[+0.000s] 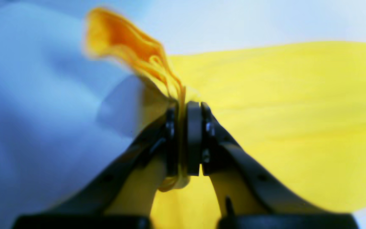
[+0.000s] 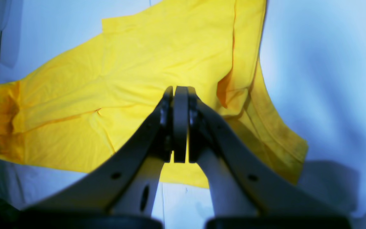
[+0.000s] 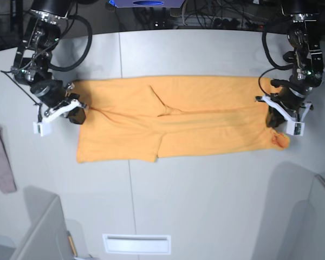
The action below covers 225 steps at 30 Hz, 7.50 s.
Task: Fold the T-shirt properly
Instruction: 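Lift the strip end with the left gripper and fold it toward the right gripper, then release the folded end and raise both grippers away, then lower both grippers and grasp the edges of the folded shirt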
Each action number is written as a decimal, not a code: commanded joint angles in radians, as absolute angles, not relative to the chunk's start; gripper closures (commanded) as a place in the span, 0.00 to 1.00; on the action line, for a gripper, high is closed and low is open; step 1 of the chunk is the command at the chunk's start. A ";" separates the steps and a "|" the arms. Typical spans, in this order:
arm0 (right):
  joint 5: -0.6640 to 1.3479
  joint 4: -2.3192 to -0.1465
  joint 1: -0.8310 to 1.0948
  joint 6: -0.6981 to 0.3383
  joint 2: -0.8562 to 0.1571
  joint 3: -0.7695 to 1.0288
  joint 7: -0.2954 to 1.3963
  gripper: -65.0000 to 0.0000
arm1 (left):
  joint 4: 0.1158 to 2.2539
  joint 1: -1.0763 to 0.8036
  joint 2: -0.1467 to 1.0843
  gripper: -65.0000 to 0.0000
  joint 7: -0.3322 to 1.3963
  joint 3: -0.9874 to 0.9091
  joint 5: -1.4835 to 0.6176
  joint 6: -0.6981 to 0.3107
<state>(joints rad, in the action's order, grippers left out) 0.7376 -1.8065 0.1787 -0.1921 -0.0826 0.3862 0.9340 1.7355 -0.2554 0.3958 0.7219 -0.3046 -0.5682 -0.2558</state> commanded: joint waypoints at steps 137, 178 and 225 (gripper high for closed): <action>0.754 -1.765 0.133 -0.197 -0.065 0.389 0.917 1.00 | 1.797 -0.117 0.180 1.00 0.789 0.127 -0.581 0.001; 0.748 -1.178 -0.255 -0.197 -0.211 0.639 1.225 0.32 | 1.933 -0.443 0.306 1.00 0.786 -0.627 -0.576 -0.059; 0.746 -0.972 -0.194 -0.332 -0.206 0.249 1.256 0.50 | 1.728 -0.269 0.298 1.00 0.782 -0.364 -0.355 -0.205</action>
<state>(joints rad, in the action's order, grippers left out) 0.9020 -0.9905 -0.2230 -0.3580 -0.2092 0.2642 1.1667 1.7145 -0.2806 0.2859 0.8013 -0.3580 -0.3473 -0.2047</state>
